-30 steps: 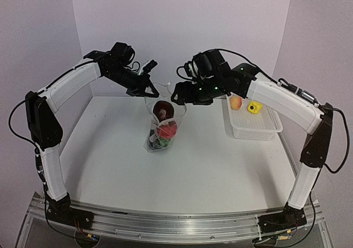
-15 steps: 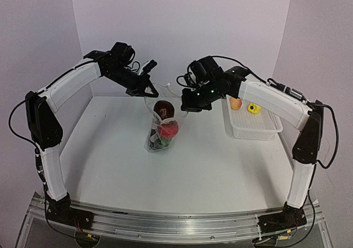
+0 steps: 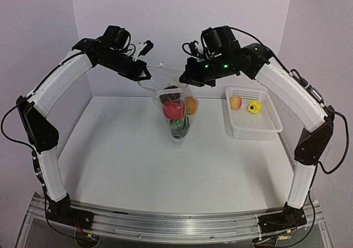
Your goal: Place the food in the zip-top bag and seal the zipper
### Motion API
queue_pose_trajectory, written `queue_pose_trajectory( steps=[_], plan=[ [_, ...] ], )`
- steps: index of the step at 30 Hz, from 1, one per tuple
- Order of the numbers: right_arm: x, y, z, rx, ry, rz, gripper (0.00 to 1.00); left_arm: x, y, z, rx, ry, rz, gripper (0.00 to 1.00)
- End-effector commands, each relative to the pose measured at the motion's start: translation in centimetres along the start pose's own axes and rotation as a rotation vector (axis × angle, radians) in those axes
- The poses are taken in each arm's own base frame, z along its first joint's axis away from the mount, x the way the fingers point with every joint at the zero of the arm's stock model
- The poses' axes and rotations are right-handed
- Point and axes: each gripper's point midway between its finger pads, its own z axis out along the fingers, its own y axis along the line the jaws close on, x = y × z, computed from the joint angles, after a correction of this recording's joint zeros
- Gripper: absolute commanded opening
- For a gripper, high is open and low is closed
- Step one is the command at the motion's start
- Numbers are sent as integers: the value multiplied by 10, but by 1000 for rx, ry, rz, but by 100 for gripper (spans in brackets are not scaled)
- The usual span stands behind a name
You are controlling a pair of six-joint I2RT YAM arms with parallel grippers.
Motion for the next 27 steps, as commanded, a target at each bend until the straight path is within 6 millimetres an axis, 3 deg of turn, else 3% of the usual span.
queue_pose_trajectory(
  steps=[1,4,10,13,16,18,20,23,25,27],
  plan=[
    [10,-36,16,63,72,113,0,-2,12,-8,-128,0,60,0],
    [14,-41,21,66,92,131,0,17,-11,8,-47,59,71,0],
    [27,-56,30,50,167,179,3,30,-14,24,-18,97,33,0],
    [29,-59,29,27,190,173,23,32,-13,28,-20,104,13,0],
    [21,-52,21,-34,190,127,58,33,-11,31,-29,107,-10,0],
    [9,-44,10,-95,174,107,83,33,-13,33,-23,106,-25,0],
    [-11,-41,-6,-156,140,104,89,32,-19,35,-1,103,-53,0],
    [-52,-47,-40,-191,29,91,91,31,-26,39,18,103,-65,0],
    [-80,-68,-64,-161,-64,100,93,29,-27,41,21,98,-69,0],
    [-104,-109,-81,-34,-163,128,94,26,-26,42,13,91,-68,0]
  ],
)
